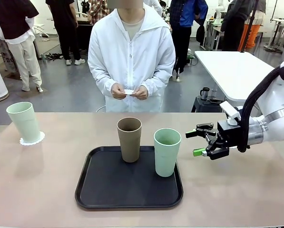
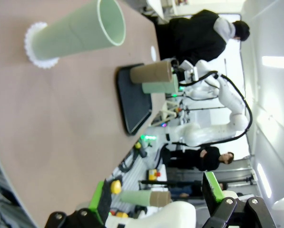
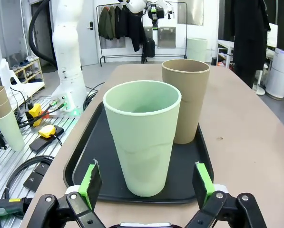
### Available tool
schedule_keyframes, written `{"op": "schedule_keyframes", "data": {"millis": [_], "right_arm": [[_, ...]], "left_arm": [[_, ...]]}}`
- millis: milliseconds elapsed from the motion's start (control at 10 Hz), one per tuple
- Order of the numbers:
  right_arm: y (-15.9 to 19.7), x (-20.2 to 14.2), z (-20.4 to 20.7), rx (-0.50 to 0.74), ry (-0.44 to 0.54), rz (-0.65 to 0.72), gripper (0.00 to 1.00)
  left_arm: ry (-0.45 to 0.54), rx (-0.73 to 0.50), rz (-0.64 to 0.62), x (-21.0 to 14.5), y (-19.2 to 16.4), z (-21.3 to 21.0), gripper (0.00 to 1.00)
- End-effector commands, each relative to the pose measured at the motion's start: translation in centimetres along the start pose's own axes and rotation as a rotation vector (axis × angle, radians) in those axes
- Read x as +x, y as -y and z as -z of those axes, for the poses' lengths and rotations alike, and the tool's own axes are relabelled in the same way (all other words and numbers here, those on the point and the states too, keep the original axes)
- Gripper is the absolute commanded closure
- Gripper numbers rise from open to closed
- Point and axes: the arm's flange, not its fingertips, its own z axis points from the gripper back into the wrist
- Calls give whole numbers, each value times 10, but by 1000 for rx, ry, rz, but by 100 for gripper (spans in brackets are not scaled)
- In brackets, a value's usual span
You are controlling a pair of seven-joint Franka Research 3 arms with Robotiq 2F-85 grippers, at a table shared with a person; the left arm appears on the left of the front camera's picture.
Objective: Place coasters on the table and set cups on them.
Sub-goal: Take one Reusable plastic cup from the Flat Tray and place it on a coaster set by the human.
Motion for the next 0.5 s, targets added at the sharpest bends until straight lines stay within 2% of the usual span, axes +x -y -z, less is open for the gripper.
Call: {"op": "schedule_keyframes", "data": {"millis": [0,200,400], "right_arm": [[0,1,1,1,1,-3,0],[0,0,0,0,0,0,0],[4,-6,8,-22,61,32,0]], "left_arm": [[0,3,-4,-1,1,-1,0],[0,3,-4,-1,1,-1,0],[0,3,-4,-1,1,-1,0]]}}
